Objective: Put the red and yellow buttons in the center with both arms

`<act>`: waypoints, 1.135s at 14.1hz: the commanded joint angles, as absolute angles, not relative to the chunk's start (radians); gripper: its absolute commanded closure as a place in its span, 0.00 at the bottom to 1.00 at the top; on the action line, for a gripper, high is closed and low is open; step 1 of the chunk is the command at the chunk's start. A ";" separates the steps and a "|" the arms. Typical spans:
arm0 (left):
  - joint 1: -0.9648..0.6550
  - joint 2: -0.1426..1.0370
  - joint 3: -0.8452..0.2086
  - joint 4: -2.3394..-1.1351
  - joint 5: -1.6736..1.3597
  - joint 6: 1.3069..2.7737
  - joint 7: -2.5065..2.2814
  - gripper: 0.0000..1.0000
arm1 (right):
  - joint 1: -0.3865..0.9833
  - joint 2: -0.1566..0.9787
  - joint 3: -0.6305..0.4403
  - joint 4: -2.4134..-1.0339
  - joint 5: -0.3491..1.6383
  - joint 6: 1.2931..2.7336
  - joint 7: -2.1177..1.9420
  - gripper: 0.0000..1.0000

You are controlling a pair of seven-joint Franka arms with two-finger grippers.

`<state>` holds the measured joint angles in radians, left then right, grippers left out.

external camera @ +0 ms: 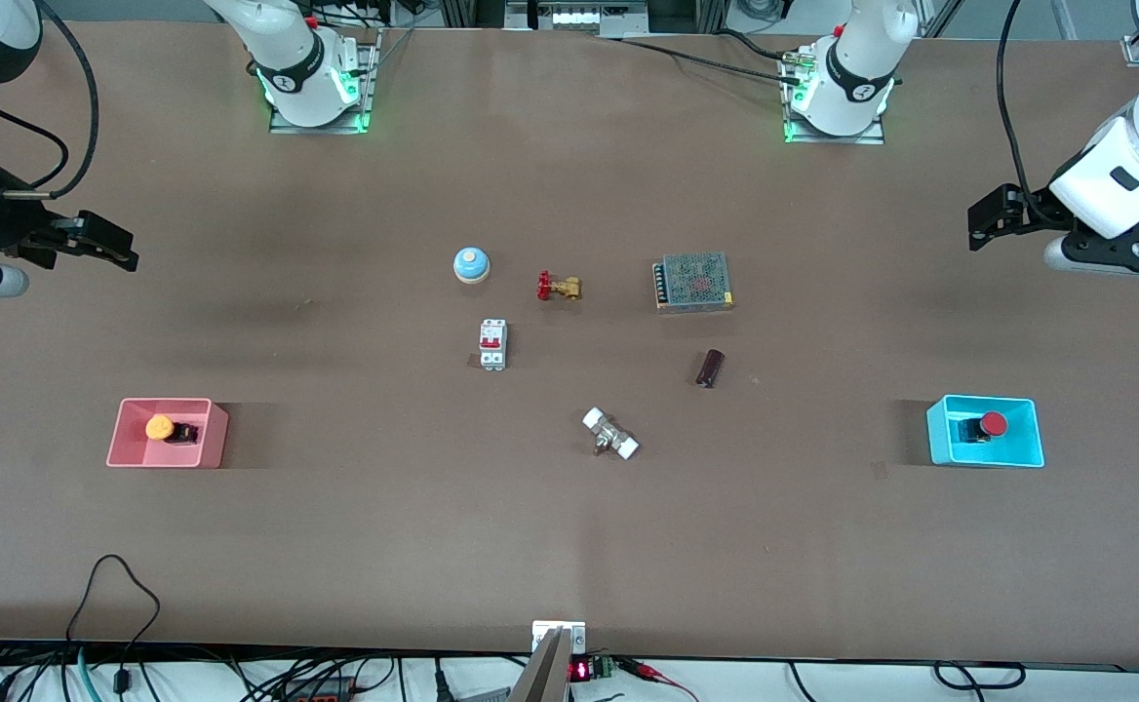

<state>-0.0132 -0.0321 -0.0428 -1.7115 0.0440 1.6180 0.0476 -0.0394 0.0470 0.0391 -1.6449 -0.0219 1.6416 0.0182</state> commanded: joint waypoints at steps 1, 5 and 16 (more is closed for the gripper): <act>-0.020 -0.040 -0.034 -1.704 0.023 1.611 0.060 0.00 | -0.034 0.061 0.038 -1.614 -0.029 1.620 0.037 0.00; -0.020 -0.038 -0.034 -1.704 0.025 1.611 0.052 0.00 | -0.034 0.063 0.040 -1.615 -0.028 1.621 0.037 0.00; -0.008 0.222 -0.021 -1.461 0.046 1.565 0.051 0.00 | -0.127 0.221 0.040 -1.632 -0.047 1.779 -0.040 0.00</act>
<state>-0.0108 0.1269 -0.0353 -1.5834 0.0440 1.6079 0.0458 -0.1005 0.1746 0.0331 -1.6470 -0.0302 1.7382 -0.0172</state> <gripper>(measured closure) 0.000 0.000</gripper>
